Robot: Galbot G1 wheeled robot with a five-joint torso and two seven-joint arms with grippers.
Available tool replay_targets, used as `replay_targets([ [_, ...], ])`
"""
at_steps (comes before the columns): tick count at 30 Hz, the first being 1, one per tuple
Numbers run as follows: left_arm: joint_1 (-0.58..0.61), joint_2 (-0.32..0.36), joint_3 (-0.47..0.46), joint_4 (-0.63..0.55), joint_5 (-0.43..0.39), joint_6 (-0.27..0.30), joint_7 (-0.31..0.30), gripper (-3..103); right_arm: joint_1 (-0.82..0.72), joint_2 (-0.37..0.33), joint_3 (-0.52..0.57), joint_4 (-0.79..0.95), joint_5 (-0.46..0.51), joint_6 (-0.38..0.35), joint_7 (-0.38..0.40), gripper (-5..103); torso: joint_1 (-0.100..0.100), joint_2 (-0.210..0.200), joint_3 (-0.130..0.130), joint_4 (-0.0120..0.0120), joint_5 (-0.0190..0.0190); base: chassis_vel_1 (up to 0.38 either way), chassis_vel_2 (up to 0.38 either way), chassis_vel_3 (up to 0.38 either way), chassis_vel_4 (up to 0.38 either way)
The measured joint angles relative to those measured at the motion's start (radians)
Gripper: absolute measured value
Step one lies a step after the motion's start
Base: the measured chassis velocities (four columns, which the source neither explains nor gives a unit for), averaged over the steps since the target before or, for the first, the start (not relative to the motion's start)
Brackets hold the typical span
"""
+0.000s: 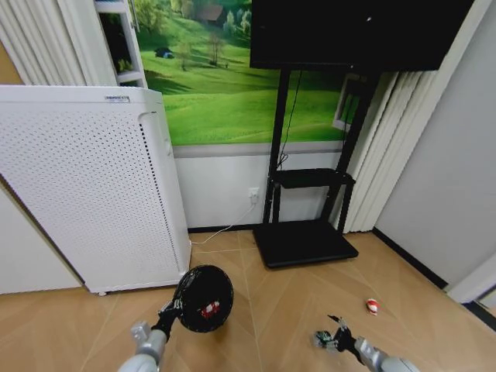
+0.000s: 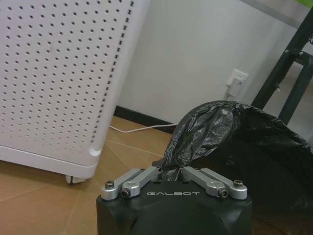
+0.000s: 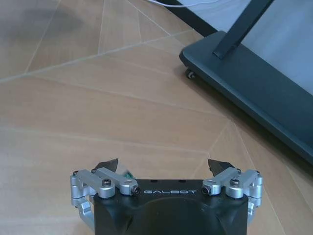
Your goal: Pick up the trash bin and place the garbage on the floor into it.
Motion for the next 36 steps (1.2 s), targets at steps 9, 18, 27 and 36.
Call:
replay_targets([
  [9, 0.021, 0.003, -0.012, -0.001, 0.010, -0.009, 0.005, 4, 0.008, 0.017, -0.001, -0.049, -0.094, 0.050, -0.168, 100, 0.000, 0.000, 0.000, 0.0003, 0.0003, -0.042, -0.074, 0.060, 0.057],
  [18, 0.042, 0.009, -0.014, 0.000, 0.017, -0.015, 0.010, 4, 0.078, 0.053, -0.022, -0.163, -0.139, 0.026, -0.010, 100, 0.000, 0.000, 0.000, 0.0000, 0.0001, 0.015, 0.016, -0.022, -0.014],
  [27, 0.045, 0.028, -0.022, -0.004, 0.005, -0.015, 0.008, 4, 0.162, 0.082, -0.059, -0.262, -0.199, -0.004, 0.005, 100, 0.000, 0.000, 0.000, -0.0002, 0.0002, 0.000, 0.000, 0.000, 0.000],
  [36, 0.053, 0.041, -0.038, -0.014, 0.007, -0.015, 0.008, 4, 0.201, 0.075, -0.132, -0.314, -0.257, 0.015, -0.028, 100, 0.000, 0.000, 0.000, 0.0000, 0.0000, 0.000, 0.000, 0.000, 0.000],
])
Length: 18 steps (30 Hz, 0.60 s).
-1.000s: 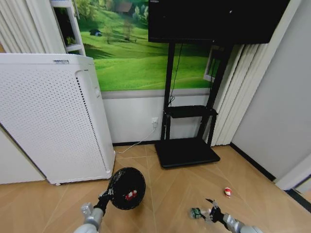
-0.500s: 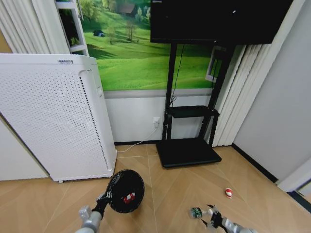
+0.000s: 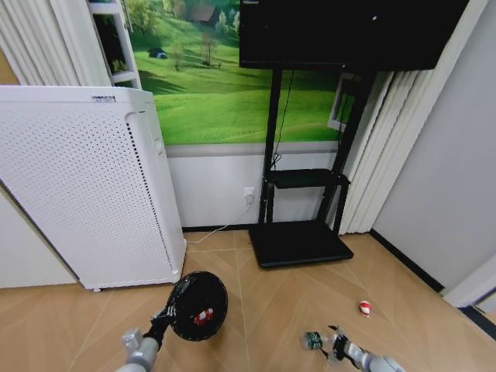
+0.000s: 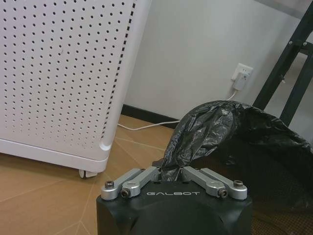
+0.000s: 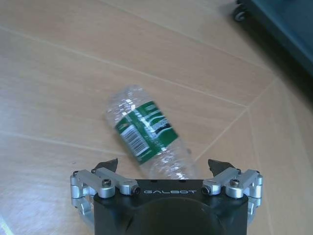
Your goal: Pick up the trash bin and place the garbage on the floor into it.
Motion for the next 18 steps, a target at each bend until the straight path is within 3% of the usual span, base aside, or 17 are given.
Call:
replay_targets([
  [5, 0.006, -0.003, -0.005, -0.002, 0.000, -0.004, 0.000, 4, 0.001, 0.004, -0.009, -0.012, -0.015, 0.008, -0.020, 100, 0.000, 0.000, 0.000, -0.0002, 0.0002, 0.000, 0.000, 0.000, 0.000],
  [7, 0.011, -0.009, -0.005, -0.003, 0.006, -0.005, 0.000, 4, 0.002, 0.007, -0.015, -0.012, -0.017, 0.008, -0.022, 91, 0.000, 0.000, 0.000, -0.0001, 0.0002, 0.000, 0.000, 0.000, 0.000],
  [10, 0.011, -0.011, -0.004, -0.003, 0.007, -0.006, 0.000, 4, 0.005, 0.009, -0.019, -0.010, -0.016, 0.006, -0.021, 86, 0.000, 0.000, 0.000, -0.0001, 0.0001, 0.000, 0.000, 0.000, 0.000],
  [13, 0.011, -0.013, -0.003, -0.004, 0.008, -0.007, 0.000, 4, 0.014, 0.012, -0.029, -0.009, -0.015, 0.001, -0.020, 70, 0.000, 0.000, 0.000, 0.0000, 0.0002, 0.000, 0.000, 0.000, 0.000],
  [14, 0.011, -0.013, -0.003, -0.004, 0.008, -0.007, 0.000, 4, 0.014, 0.012, -0.029, -0.009, -0.015, 0.001, -0.020, 70, 0.000, 0.000, 0.000, 0.0000, 0.0002, 0.000, 0.000, 0.000, 0.000],
  [16, 0.010, -0.010, -0.006, -0.004, 0.006, -0.007, -0.001, 4, 0.014, 0.012, -0.029, -0.007, -0.014, 0.000, -0.019, 58, 0.000, 0.000, 0.000, -0.0001, 0.0001, 0.000, 0.000, 0.000, 0.000],
  [18, 0.009, -0.010, -0.006, -0.004, 0.005, -0.007, -0.001, 4, 0.012, 0.011, -0.027, -0.004, -0.012, 0.000, -0.018, 53, 0.000, 0.000, 0.000, 0.0000, 0.0002, 0.000, 0.000, 0.000, 0.000],
])
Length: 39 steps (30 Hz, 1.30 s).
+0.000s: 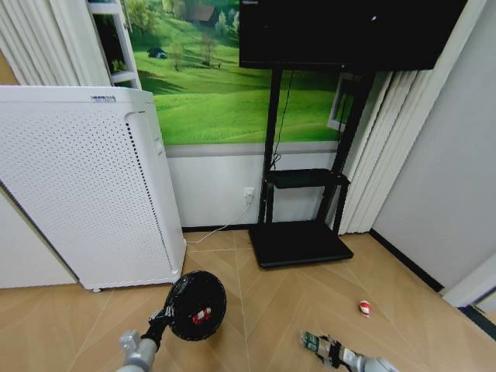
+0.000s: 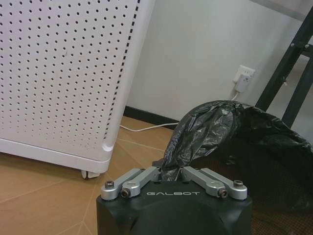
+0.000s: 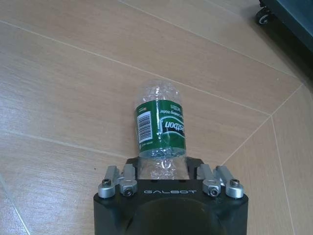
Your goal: Pick up the trash bin and place the garbage on the floor into it.
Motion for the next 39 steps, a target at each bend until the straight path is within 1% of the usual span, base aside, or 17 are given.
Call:
replay_targets([
  [1, -0.001, 0.000, 0.000, 0.000, 0.000, 0.000, 0.000, 4, -0.004, -0.001, 0.004, 0.004, 0.003, 0.000, 0.001, 47, 0.000, 0.000, 0.000, 0.0001, 0.0000, 0.000, 0.000, 0.000, 0.000],
  [2, -0.001, 0.000, 0.000, 0.000, 0.000, 0.000, 0.000, 4, -0.004, -0.001, 0.004, 0.004, 0.003, 0.000, 0.001, 47, 0.000, 0.000, 0.000, 0.0001, 0.0000, 0.000, 0.000, 0.000, 0.000],
  [4, -0.005, -0.001, 0.004, 0.001, 0.000, 0.000, -0.001, 4, -0.016, -0.004, 0.014, 0.012, 0.028, 0.002, 0.001, 37, 0.000, 0.000, 0.000, 0.0000, 0.0000, 0.000, 0.000, 0.000, 0.000],
  [5, -0.005, -0.001, 0.004, 0.001, 0.000, 0.000, -0.001, 4, -0.016, -0.004, 0.014, 0.012, 0.028, 0.002, 0.001, 37, 0.000, 0.000, 0.000, 0.0000, 0.0000, 0.000, 0.000, 0.000, 0.000],
  [8, -0.007, 0.000, 0.010, 0.007, -0.001, 0.000, -0.001, 4, -0.057, -0.006, 0.036, 0.070, 0.190, -0.014, 0.001, 27, 0.000, 0.000, 0.000, -0.0002, 0.0002, 0.000, 0.000, 0.000, 0.000],
  [9, -0.007, 0.000, 0.010, 0.007, -0.001, 0.000, -0.001, 4, -0.057, -0.006, 0.036, 0.070, 0.190, -0.014, 0.001, 27, 0.000, 0.000, 0.000, -0.0002, 0.0002, 0.000, 0.000, 0.000, 0.000],
  [12, -0.009, 0.006, 0.014, 0.020, -0.008, 0.001, -0.001, 4, -0.092, -0.010, 0.070, 0.183, 0.395, -0.022, 0.000, 19, 0.000, 0.000, 0.000, 0.0000, -0.0002, 0.000, 0.000, 0.000, 0.000],
  [13, -0.009, 0.006, 0.014, 0.020, -0.008, 0.001, -0.001, 4, -0.092, -0.010, 0.070, 0.183, 0.395, -0.022, 0.000, 19, 0.000, 0.000, 0.000, 0.0000, -0.0002, 0.000, 0.000, 0.000, 0.000],
  [15, -0.018, 0.010, 0.019, 0.023, -0.016, 0.004, -0.002, 4, -0.112, -0.022, 0.092, 0.284, 0.505, -0.026, 0.012, 19, 0.000, 0.000, 0.000, 0.0001, 0.0002, 0.000, 0.000, 0.000, 0.000],
  [24, -0.034, 0.036, 0.032, 0.026, -0.044, 0.014, -0.009, 4, -0.131, -0.045, 0.123, 0.452, 0.663, -0.027, 0.059, 19, 0.000, 0.000, 0.000, 0.0000, -0.0002, 0.000, 0.000, 0.000, 0.000],
  [28, -0.050, 0.061, 0.041, 0.050, -0.094, 0.035, -0.014, 4, -0.138, -0.044, 0.108, 0.554, 0.747, -0.017, 0.075, 19, 0.000, 0.000, 0.000, 0.0001, -0.0001, 0.000, 0.000, 0.000, 0.000],
  [29, -0.063, 0.073, 0.048, 0.056, -0.128, 0.059, -0.016, 4, -0.140, -0.043, 0.094, 0.601, 0.776, -0.016, 0.071, 19, 0.000, 0.000, 0.000, 0.0002, -0.0004, 0.000, 0.000, 0.000, 0.000],
  [31, -0.081, 0.087, 0.065, 0.034, -0.201, 0.114, -0.023, 4, -0.148, -0.044, 0.062, 0.669, 0.846, -0.023, 0.044, 19, 0.000, 0.000, 0.000, 0.0005, 0.0000, 0.000, 0.000, 0.000, 0.000],
  [33, -0.090, 0.090, 0.074, 0.020, -0.221, 0.125, -0.024, 4, -0.151, -0.044, 0.052, 0.687, 0.868, -0.028, 0.030, 19, 0.000, 0.000, 0.000, 0.0002, 0.0000, 0.000, 0.000, 0.000, 0.000],
  [36, -0.114, 0.098, 0.108, -0.003, -0.254, 0.149, -0.023, 4, -0.150, -0.048, 0.019, 0.738, 0.913, -0.032, -0.049, 19, 0.000, 0.000, 0.000, -0.0001, 0.0001, 0.000, 0.000, 0.000, 0.000],
  [37, -0.114, 0.098, 0.108, -0.003, -0.254, 0.149, -0.023, 4, -0.150, -0.048, 0.019, 0.738, 0.913, -0.032, -0.049, 19, 0.000, 0.000, 0.000, -0.0001, 0.0001, 0.000, 0.000, 0.000, 0.000],
  [39, -0.157, 0.123, 0.181, -0.005, -0.293, 0.166, -0.055, 4, -0.170, -0.053, 0.011, 0.793, 0.939, -0.011, -0.102, 19, 0.000, 0.000, 0.000, 0.0001, -0.0001, 0.000, 0.000, 0.000, 0.000],
])
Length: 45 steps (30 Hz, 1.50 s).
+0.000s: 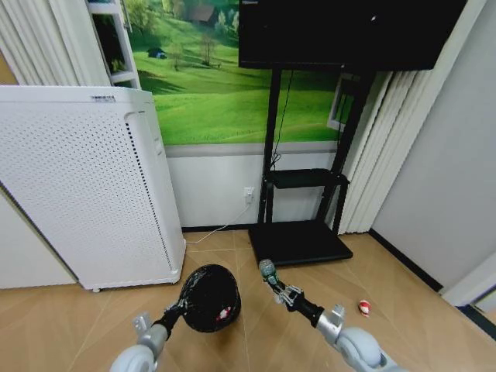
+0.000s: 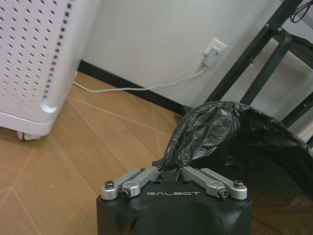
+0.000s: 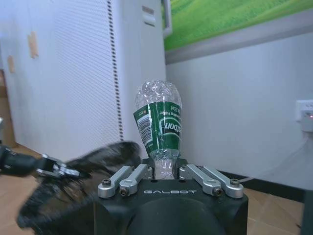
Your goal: Pick up the trash bin and place the garbage on the floor into it.
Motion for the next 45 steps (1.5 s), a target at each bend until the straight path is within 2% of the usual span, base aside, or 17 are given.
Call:
replay_targets([
  [7, -0.042, 0.024, 0.133, 0.002, -0.027, 0.013, -0.024, 4, -0.029, 0.011, 0.016, 0.053, 0.001, 0.031, -0.023, 19, 0.000, 0.000, 0.000, -0.0002, 0.0002, 0.000, 0.000, 0.000, 0.000],
  [11, -0.062, 0.023, 0.167, 0.025, -0.025, 0.014, -0.032, 4, -0.041, 0.009, 0.020, 0.074, -0.004, 0.039, -0.039, 19, 0.000, 0.000, 0.000, -0.0001, 0.0001, 0.000, 0.000, 0.000, 0.000],
  [14, -0.158, 0.010, 0.248, 0.104, -0.049, 0.015, -0.051, 4, -0.060, 0.011, -0.010, 0.106, -0.044, 0.064, -0.076, 19, 0.000, 0.000, 0.000, -0.0001, 0.0001, 0.000, 0.000, 0.000, 0.000],
  [20, -0.243, -0.007, 0.310, 0.175, -0.055, 0.015, -0.036, 4, -0.046, 0.023, -0.068, 0.059, -0.101, 0.109, -0.066, 19, 0.000, 0.000, 0.000, -0.0002, 0.0001, 0.000, 0.000, 0.000, 0.000],
  [22, -0.273, -0.016, 0.348, 0.189, -0.050, 0.014, -0.017, 4, -0.037, 0.031, -0.095, 0.034, -0.133, 0.132, -0.034, 19, 0.000, 0.000, 0.000, -0.0003, 0.0002, 0.000, 0.000, 0.000, 0.000],
  [28, -0.264, -0.026, 0.374, 0.175, -0.017, 0.012, 0.033, 4, -0.025, 0.043, -0.110, -0.007, -0.168, 0.148, -0.007, 17, 0.000, 0.000, 0.000, -0.0002, 0.0003, 0.000, 0.000, 0.000, 0.000],
  [29, -0.244, -0.026, 0.372, 0.161, 0.004, 0.007, 0.052, 4, -0.022, 0.046, -0.111, -0.023, -0.173, 0.152, 0.000, 27, 0.000, 0.000, 0.000, -0.0002, 0.0002, 0.000, 0.000, 0.000, 0.000],
  [30, -0.244, -0.026, 0.372, 0.161, 0.004, 0.007, 0.052, 4, -0.022, 0.046, -0.111, -0.023, -0.173, 0.152, 0.000, 27, 0.000, 0.000, 0.000, -0.0002, 0.0002, 0.000, 0.000, 0.000, 0.000],
  [31, -0.232, -0.026, 0.365, 0.156, 0.012, 0.005, 0.062, 4, -0.020, 0.047, -0.110, -0.028, -0.174, 0.154, 0.003, 33, 0.000, 0.000, 0.000, -0.0002, 0.0001, 0.000, 0.000, 0.000, 0.000],
  [33, -0.220, -0.025, 0.357, 0.152, 0.016, 0.003, 0.068, 4, -0.019, 0.048, -0.110, -0.031, -0.174, 0.154, 0.004, 33, 0.000, 0.000, 0.000, -0.0001, 0.0002, 0.000, 0.000, 0.000, 0.000],
  [34, -0.209, -0.024, 0.349, 0.150, 0.020, 0.002, 0.069, 4, -0.019, 0.048, -0.110, -0.033, -0.174, 0.154, 0.005, 38, 0.000, 0.000, 0.000, -0.0001, 0.0002, 0.000, 0.000, 0.000, 0.000],
  [35, -0.196, -0.023, 0.339, 0.150, 0.026, 0.001, 0.058, 4, -0.018, 0.048, -0.110, -0.033, -0.174, 0.154, 0.007, 49, 0.000, 0.000, 0.000, -0.0001, 0.0002, 0.000, 0.000, 0.000, 0.000],
  [38, -0.181, -0.026, 0.321, 0.155, 0.036, 0.000, 0.046, 4, -0.018, 0.051, -0.110, -0.033, -0.172, 0.154, 0.009, 54, 0.000, 0.000, 0.000, -0.0001, 0.0002, 0.000, 0.000, 0.000, 0.000],
  [40, -0.171, -0.033, 0.305, 0.154, 0.037, -0.002, 0.033, 4, -0.017, 0.053, -0.108, -0.029, -0.165, 0.153, 0.013, 65, 0.000, 0.000, 0.000, -0.0001, 0.0002, 0.000, 0.000, 0.000, 0.000],
  [41, -0.171, -0.033, 0.305, 0.154, 0.037, -0.002, 0.033, 4, -0.017, 0.053, -0.108, -0.029, -0.165, 0.153, 0.013, 65, 0.000, 0.000, 0.000, -0.0001, 0.0002, 0.000, 0.000, 0.000, 0.000],
  [44, -0.160, -0.044, 0.280, 0.148, 0.032, -0.009, 0.003, 4, -0.015, 0.051, -0.094, -0.012, -0.149, 0.148, 0.024, 82, 0.000, 0.000, 0.000, -0.0001, 0.0001, 0.000, 0.000, 0.000, 0.000],
  [45, -0.160, -0.044, 0.280, 0.148, 0.032, -0.009, 0.003, 4, -0.015, 0.051, -0.094, -0.012, -0.149, 0.148, 0.024, 82, 0.000, 0.000, 0.000, -0.0001, 0.0001, 0.000, 0.000, 0.000, 0.000],
])
